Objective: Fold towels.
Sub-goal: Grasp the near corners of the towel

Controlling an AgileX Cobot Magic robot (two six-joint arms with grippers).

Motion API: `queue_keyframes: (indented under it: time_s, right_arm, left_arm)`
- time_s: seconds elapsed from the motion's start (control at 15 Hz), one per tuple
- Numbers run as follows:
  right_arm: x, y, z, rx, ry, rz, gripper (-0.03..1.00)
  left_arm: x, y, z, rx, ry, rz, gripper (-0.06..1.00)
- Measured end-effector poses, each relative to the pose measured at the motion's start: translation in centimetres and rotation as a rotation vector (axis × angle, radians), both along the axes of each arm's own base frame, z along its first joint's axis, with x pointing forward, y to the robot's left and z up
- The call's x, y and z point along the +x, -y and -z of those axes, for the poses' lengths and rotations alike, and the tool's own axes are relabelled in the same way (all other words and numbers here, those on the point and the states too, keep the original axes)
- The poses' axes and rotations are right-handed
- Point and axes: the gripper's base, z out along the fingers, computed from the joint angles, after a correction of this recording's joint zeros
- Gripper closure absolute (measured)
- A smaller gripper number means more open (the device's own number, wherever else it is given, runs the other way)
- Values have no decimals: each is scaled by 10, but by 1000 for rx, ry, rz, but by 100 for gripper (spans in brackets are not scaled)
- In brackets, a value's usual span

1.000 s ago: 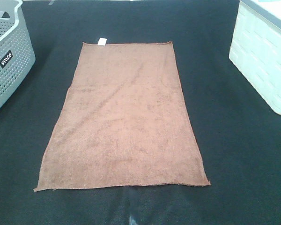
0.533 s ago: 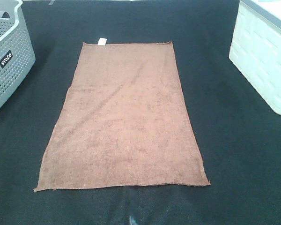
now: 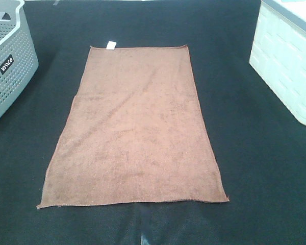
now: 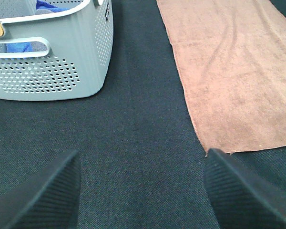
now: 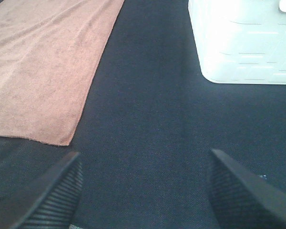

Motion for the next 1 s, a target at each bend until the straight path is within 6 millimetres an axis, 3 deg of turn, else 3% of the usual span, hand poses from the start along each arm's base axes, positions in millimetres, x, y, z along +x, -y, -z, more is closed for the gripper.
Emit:
queue_keyframes:
  time_s: [1.0]
  right_arm:
    - [0,0,0,0,0,0,28]
  left_arm:
    - [0,0,0,0,0,0,25]
